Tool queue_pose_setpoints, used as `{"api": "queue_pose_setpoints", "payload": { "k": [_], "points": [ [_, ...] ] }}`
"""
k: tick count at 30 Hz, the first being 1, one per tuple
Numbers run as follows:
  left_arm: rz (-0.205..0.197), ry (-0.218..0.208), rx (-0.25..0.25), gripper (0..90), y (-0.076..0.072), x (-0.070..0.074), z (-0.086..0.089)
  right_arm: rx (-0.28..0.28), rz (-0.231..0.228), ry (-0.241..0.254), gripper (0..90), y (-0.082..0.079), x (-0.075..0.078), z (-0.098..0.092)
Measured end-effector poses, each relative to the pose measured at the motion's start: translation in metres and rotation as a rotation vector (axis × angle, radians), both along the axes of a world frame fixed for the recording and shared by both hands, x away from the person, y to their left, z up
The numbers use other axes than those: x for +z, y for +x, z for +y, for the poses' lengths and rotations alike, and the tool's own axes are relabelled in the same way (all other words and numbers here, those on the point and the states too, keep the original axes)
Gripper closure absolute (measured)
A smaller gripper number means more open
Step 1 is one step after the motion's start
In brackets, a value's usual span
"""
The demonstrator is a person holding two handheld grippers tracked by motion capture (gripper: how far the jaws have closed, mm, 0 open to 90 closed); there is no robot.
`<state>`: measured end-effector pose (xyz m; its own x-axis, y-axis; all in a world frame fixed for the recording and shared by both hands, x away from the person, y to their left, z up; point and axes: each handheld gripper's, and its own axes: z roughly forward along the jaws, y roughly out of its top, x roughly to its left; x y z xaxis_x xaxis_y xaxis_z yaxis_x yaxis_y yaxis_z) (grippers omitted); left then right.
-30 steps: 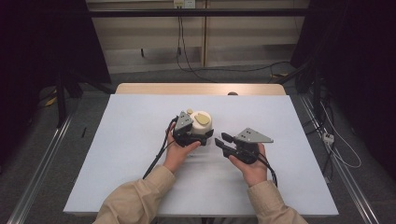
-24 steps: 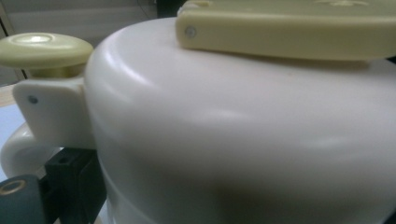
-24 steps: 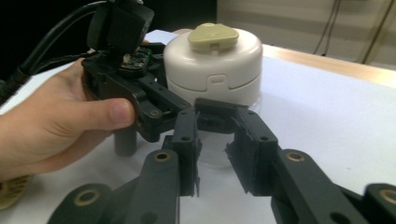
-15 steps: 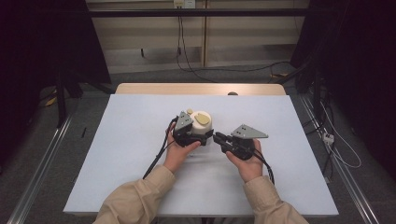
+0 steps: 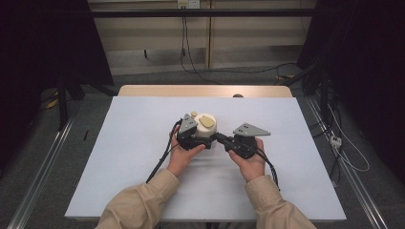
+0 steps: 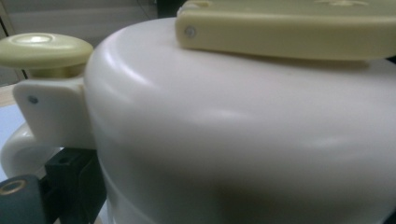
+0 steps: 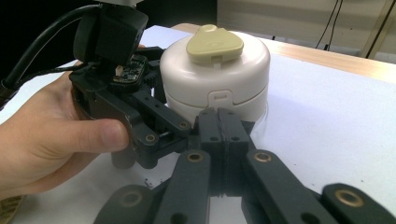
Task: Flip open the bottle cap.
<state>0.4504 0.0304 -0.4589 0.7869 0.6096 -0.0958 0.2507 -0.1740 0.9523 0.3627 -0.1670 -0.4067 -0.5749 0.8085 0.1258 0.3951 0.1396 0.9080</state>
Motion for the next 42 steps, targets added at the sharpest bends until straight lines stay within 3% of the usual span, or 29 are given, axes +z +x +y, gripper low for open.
{"api": "queue_pose_setpoints", "payload": {
  "k": [17, 42],
  "points": [
    [-0.003, 0.003, -0.001, 5.4, 0.0, 0.0, 0.0, -0.006, 0.017, -0.034, 90.0, 0.016, 0.011, 0.004],
    [-0.004, 0.008, -0.001, 5.4, 0.0, 0.0, 0.0, 0.007, 0.03, -0.051, 90.0, 0.024, 0.021, 0.011]
  ]
}}
